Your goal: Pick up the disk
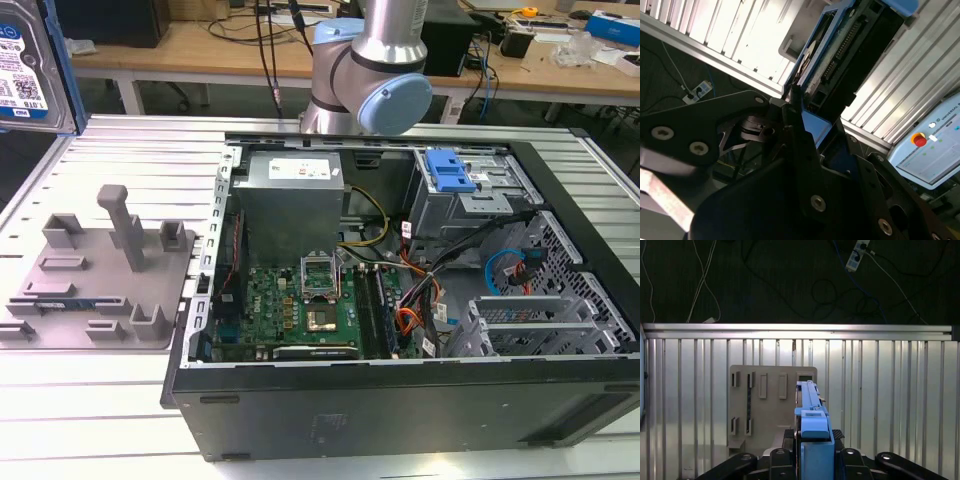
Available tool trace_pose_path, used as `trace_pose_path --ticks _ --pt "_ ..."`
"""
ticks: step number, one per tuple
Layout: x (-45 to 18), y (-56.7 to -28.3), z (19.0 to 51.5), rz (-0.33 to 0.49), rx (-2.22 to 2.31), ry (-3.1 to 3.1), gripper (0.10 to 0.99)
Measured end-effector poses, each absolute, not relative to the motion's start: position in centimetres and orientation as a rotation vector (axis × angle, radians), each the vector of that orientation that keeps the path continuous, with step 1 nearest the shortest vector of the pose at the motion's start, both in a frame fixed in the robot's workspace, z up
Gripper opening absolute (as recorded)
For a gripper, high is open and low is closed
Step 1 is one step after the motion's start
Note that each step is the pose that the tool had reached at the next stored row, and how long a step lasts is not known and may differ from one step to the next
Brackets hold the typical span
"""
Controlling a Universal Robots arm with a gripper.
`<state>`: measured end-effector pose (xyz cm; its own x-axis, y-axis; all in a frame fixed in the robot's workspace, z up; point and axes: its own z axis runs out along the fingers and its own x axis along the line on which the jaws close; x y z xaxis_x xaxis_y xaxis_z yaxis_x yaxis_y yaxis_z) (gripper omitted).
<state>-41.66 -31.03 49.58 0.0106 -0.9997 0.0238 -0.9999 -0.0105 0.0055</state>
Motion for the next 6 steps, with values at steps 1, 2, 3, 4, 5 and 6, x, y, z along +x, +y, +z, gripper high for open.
trace_pose_path --ticks 1,2,3,4,5,6 --pt "-41.65 -31.03 49.57 0.020 2.219 -2.195 0.369" --pt "-41.66 -31.03 49.58 0.020 2.218 -2.195 0.369" --pt "-41.66 -31.03 49.57 0.020 2.218 -2.195 0.369" --pt "-41.66 -31.03 49.57 0.020 2.218 -2.195 0.369" --pt "-41.66 -31.03 49.57 0.020 2.218 -2.195 0.369" --pt "-41.66 -31.03 49.58 0.020 2.218 -2.195 0.369"
